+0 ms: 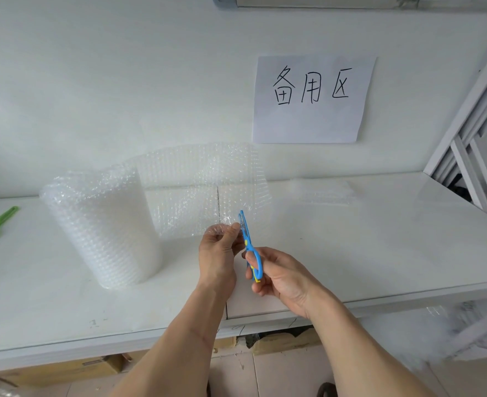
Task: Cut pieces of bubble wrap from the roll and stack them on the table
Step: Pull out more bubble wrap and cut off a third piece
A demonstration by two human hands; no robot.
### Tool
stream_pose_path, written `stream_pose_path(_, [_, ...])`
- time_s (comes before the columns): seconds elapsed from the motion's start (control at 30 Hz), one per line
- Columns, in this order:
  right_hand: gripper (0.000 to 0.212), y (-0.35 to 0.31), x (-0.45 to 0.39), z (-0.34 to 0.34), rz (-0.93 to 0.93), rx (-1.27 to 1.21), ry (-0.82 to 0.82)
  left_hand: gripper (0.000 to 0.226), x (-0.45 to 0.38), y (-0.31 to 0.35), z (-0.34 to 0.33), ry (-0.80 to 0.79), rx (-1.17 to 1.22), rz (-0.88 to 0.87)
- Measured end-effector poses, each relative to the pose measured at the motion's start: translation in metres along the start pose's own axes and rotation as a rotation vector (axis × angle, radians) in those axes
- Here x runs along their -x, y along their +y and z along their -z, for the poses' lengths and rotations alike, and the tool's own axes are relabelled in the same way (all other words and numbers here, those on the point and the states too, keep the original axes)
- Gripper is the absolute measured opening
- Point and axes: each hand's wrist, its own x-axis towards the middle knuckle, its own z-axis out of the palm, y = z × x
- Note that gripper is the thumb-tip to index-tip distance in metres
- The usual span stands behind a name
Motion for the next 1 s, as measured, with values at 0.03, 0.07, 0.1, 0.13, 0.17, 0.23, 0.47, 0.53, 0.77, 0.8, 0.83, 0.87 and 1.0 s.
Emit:
stream_pose_path(0.03, [0.024,-0.0006,-0.0003,-0.0007,-0.005,-0.010,0.003,0.024,0.0004,0.0003,-0.0004,0.011,0.008,0.001])
stream_pose_path(0.07, [0.025,-0.0014,-0.0007,-0.0012,-0.012,-0.022,0.006,0.023,0.0010,0.0005,-0.0008,0.019,0.016,0.002])
stream_pose_path(0.1, [0.027,-0.0023,-0.0009,-0.0015,-0.020,-0.030,0.007,0.022,0.0013,0.0005,-0.0006,0.025,0.023,0.003])
stream_pose_path(0.13, [0.029,-0.0029,-0.0014,-0.0017,-0.027,-0.031,0.008,0.022,0.0014,0.0005,-0.0006,0.029,0.027,0.003])
stream_pose_path(0.17, [0.031,-0.0033,-0.0015,-0.0018,-0.031,-0.029,0.008,0.022,0.0013,0.0004,-0.0001,0.032,0.029,0.004])
stream_pose_path(0.23, [0.036,-0.0030,-0.0012,-0.0013,-0.028,-0.030,0.007,0.022,0.0012,0.0007,0.0005,0.030,0.030,0.004])
stream_pose_path(0.47, [0.026,0.0002,-0.0013,-0.0006,-0.006,-0.020,0.020,0.024,0.0011,0.0008,0.0003,0.019,0.026,0.004])
stream_pose_path(0.53, [0.024,0.0006,-0.0010,-0.0006,-0.006,-0.005,0.024,0.025,0.0011,0.0000,0.0006,0.010,0.022,0.002])
stream_pose_path(0.77, [0.023,0.0003,-0.0004,-0.0011,-0.003,-0.008,0.027,0.023,0.0008,-0.0012,0.0002,0.019,0.027,-0.005])
stream_pose_path(0.8, [0.023,0.0001,-0.0010,-0.0015,-0.004,-0.018,0.030,0.023,0.0013,-0.0011,0.0000,0.023,0.024,-0.007])
stream_pose_path(0.83, [0.023,-0.0001,-0.0013,-0.0019,-0.004,-0.026,0.032,0.023,0.0016,-0.0013,-0.0003,0.023,0.019,-0.010])
stream_pose_path(0.87, [0.023,0.0000,-0.0017,-0.0020,-0.004,-0.030,0.033,0.023,0.0021,-0.0013,-0.0006,0.019,0.014,-0.013])
stream_pose_path(1.0, [0.022,0.0014,-0.0027,-0.0017,0.002,-0.027,0.041,0.022,0.0037,-0.0005,-0.0013,0.009,-0.014,-0.031])
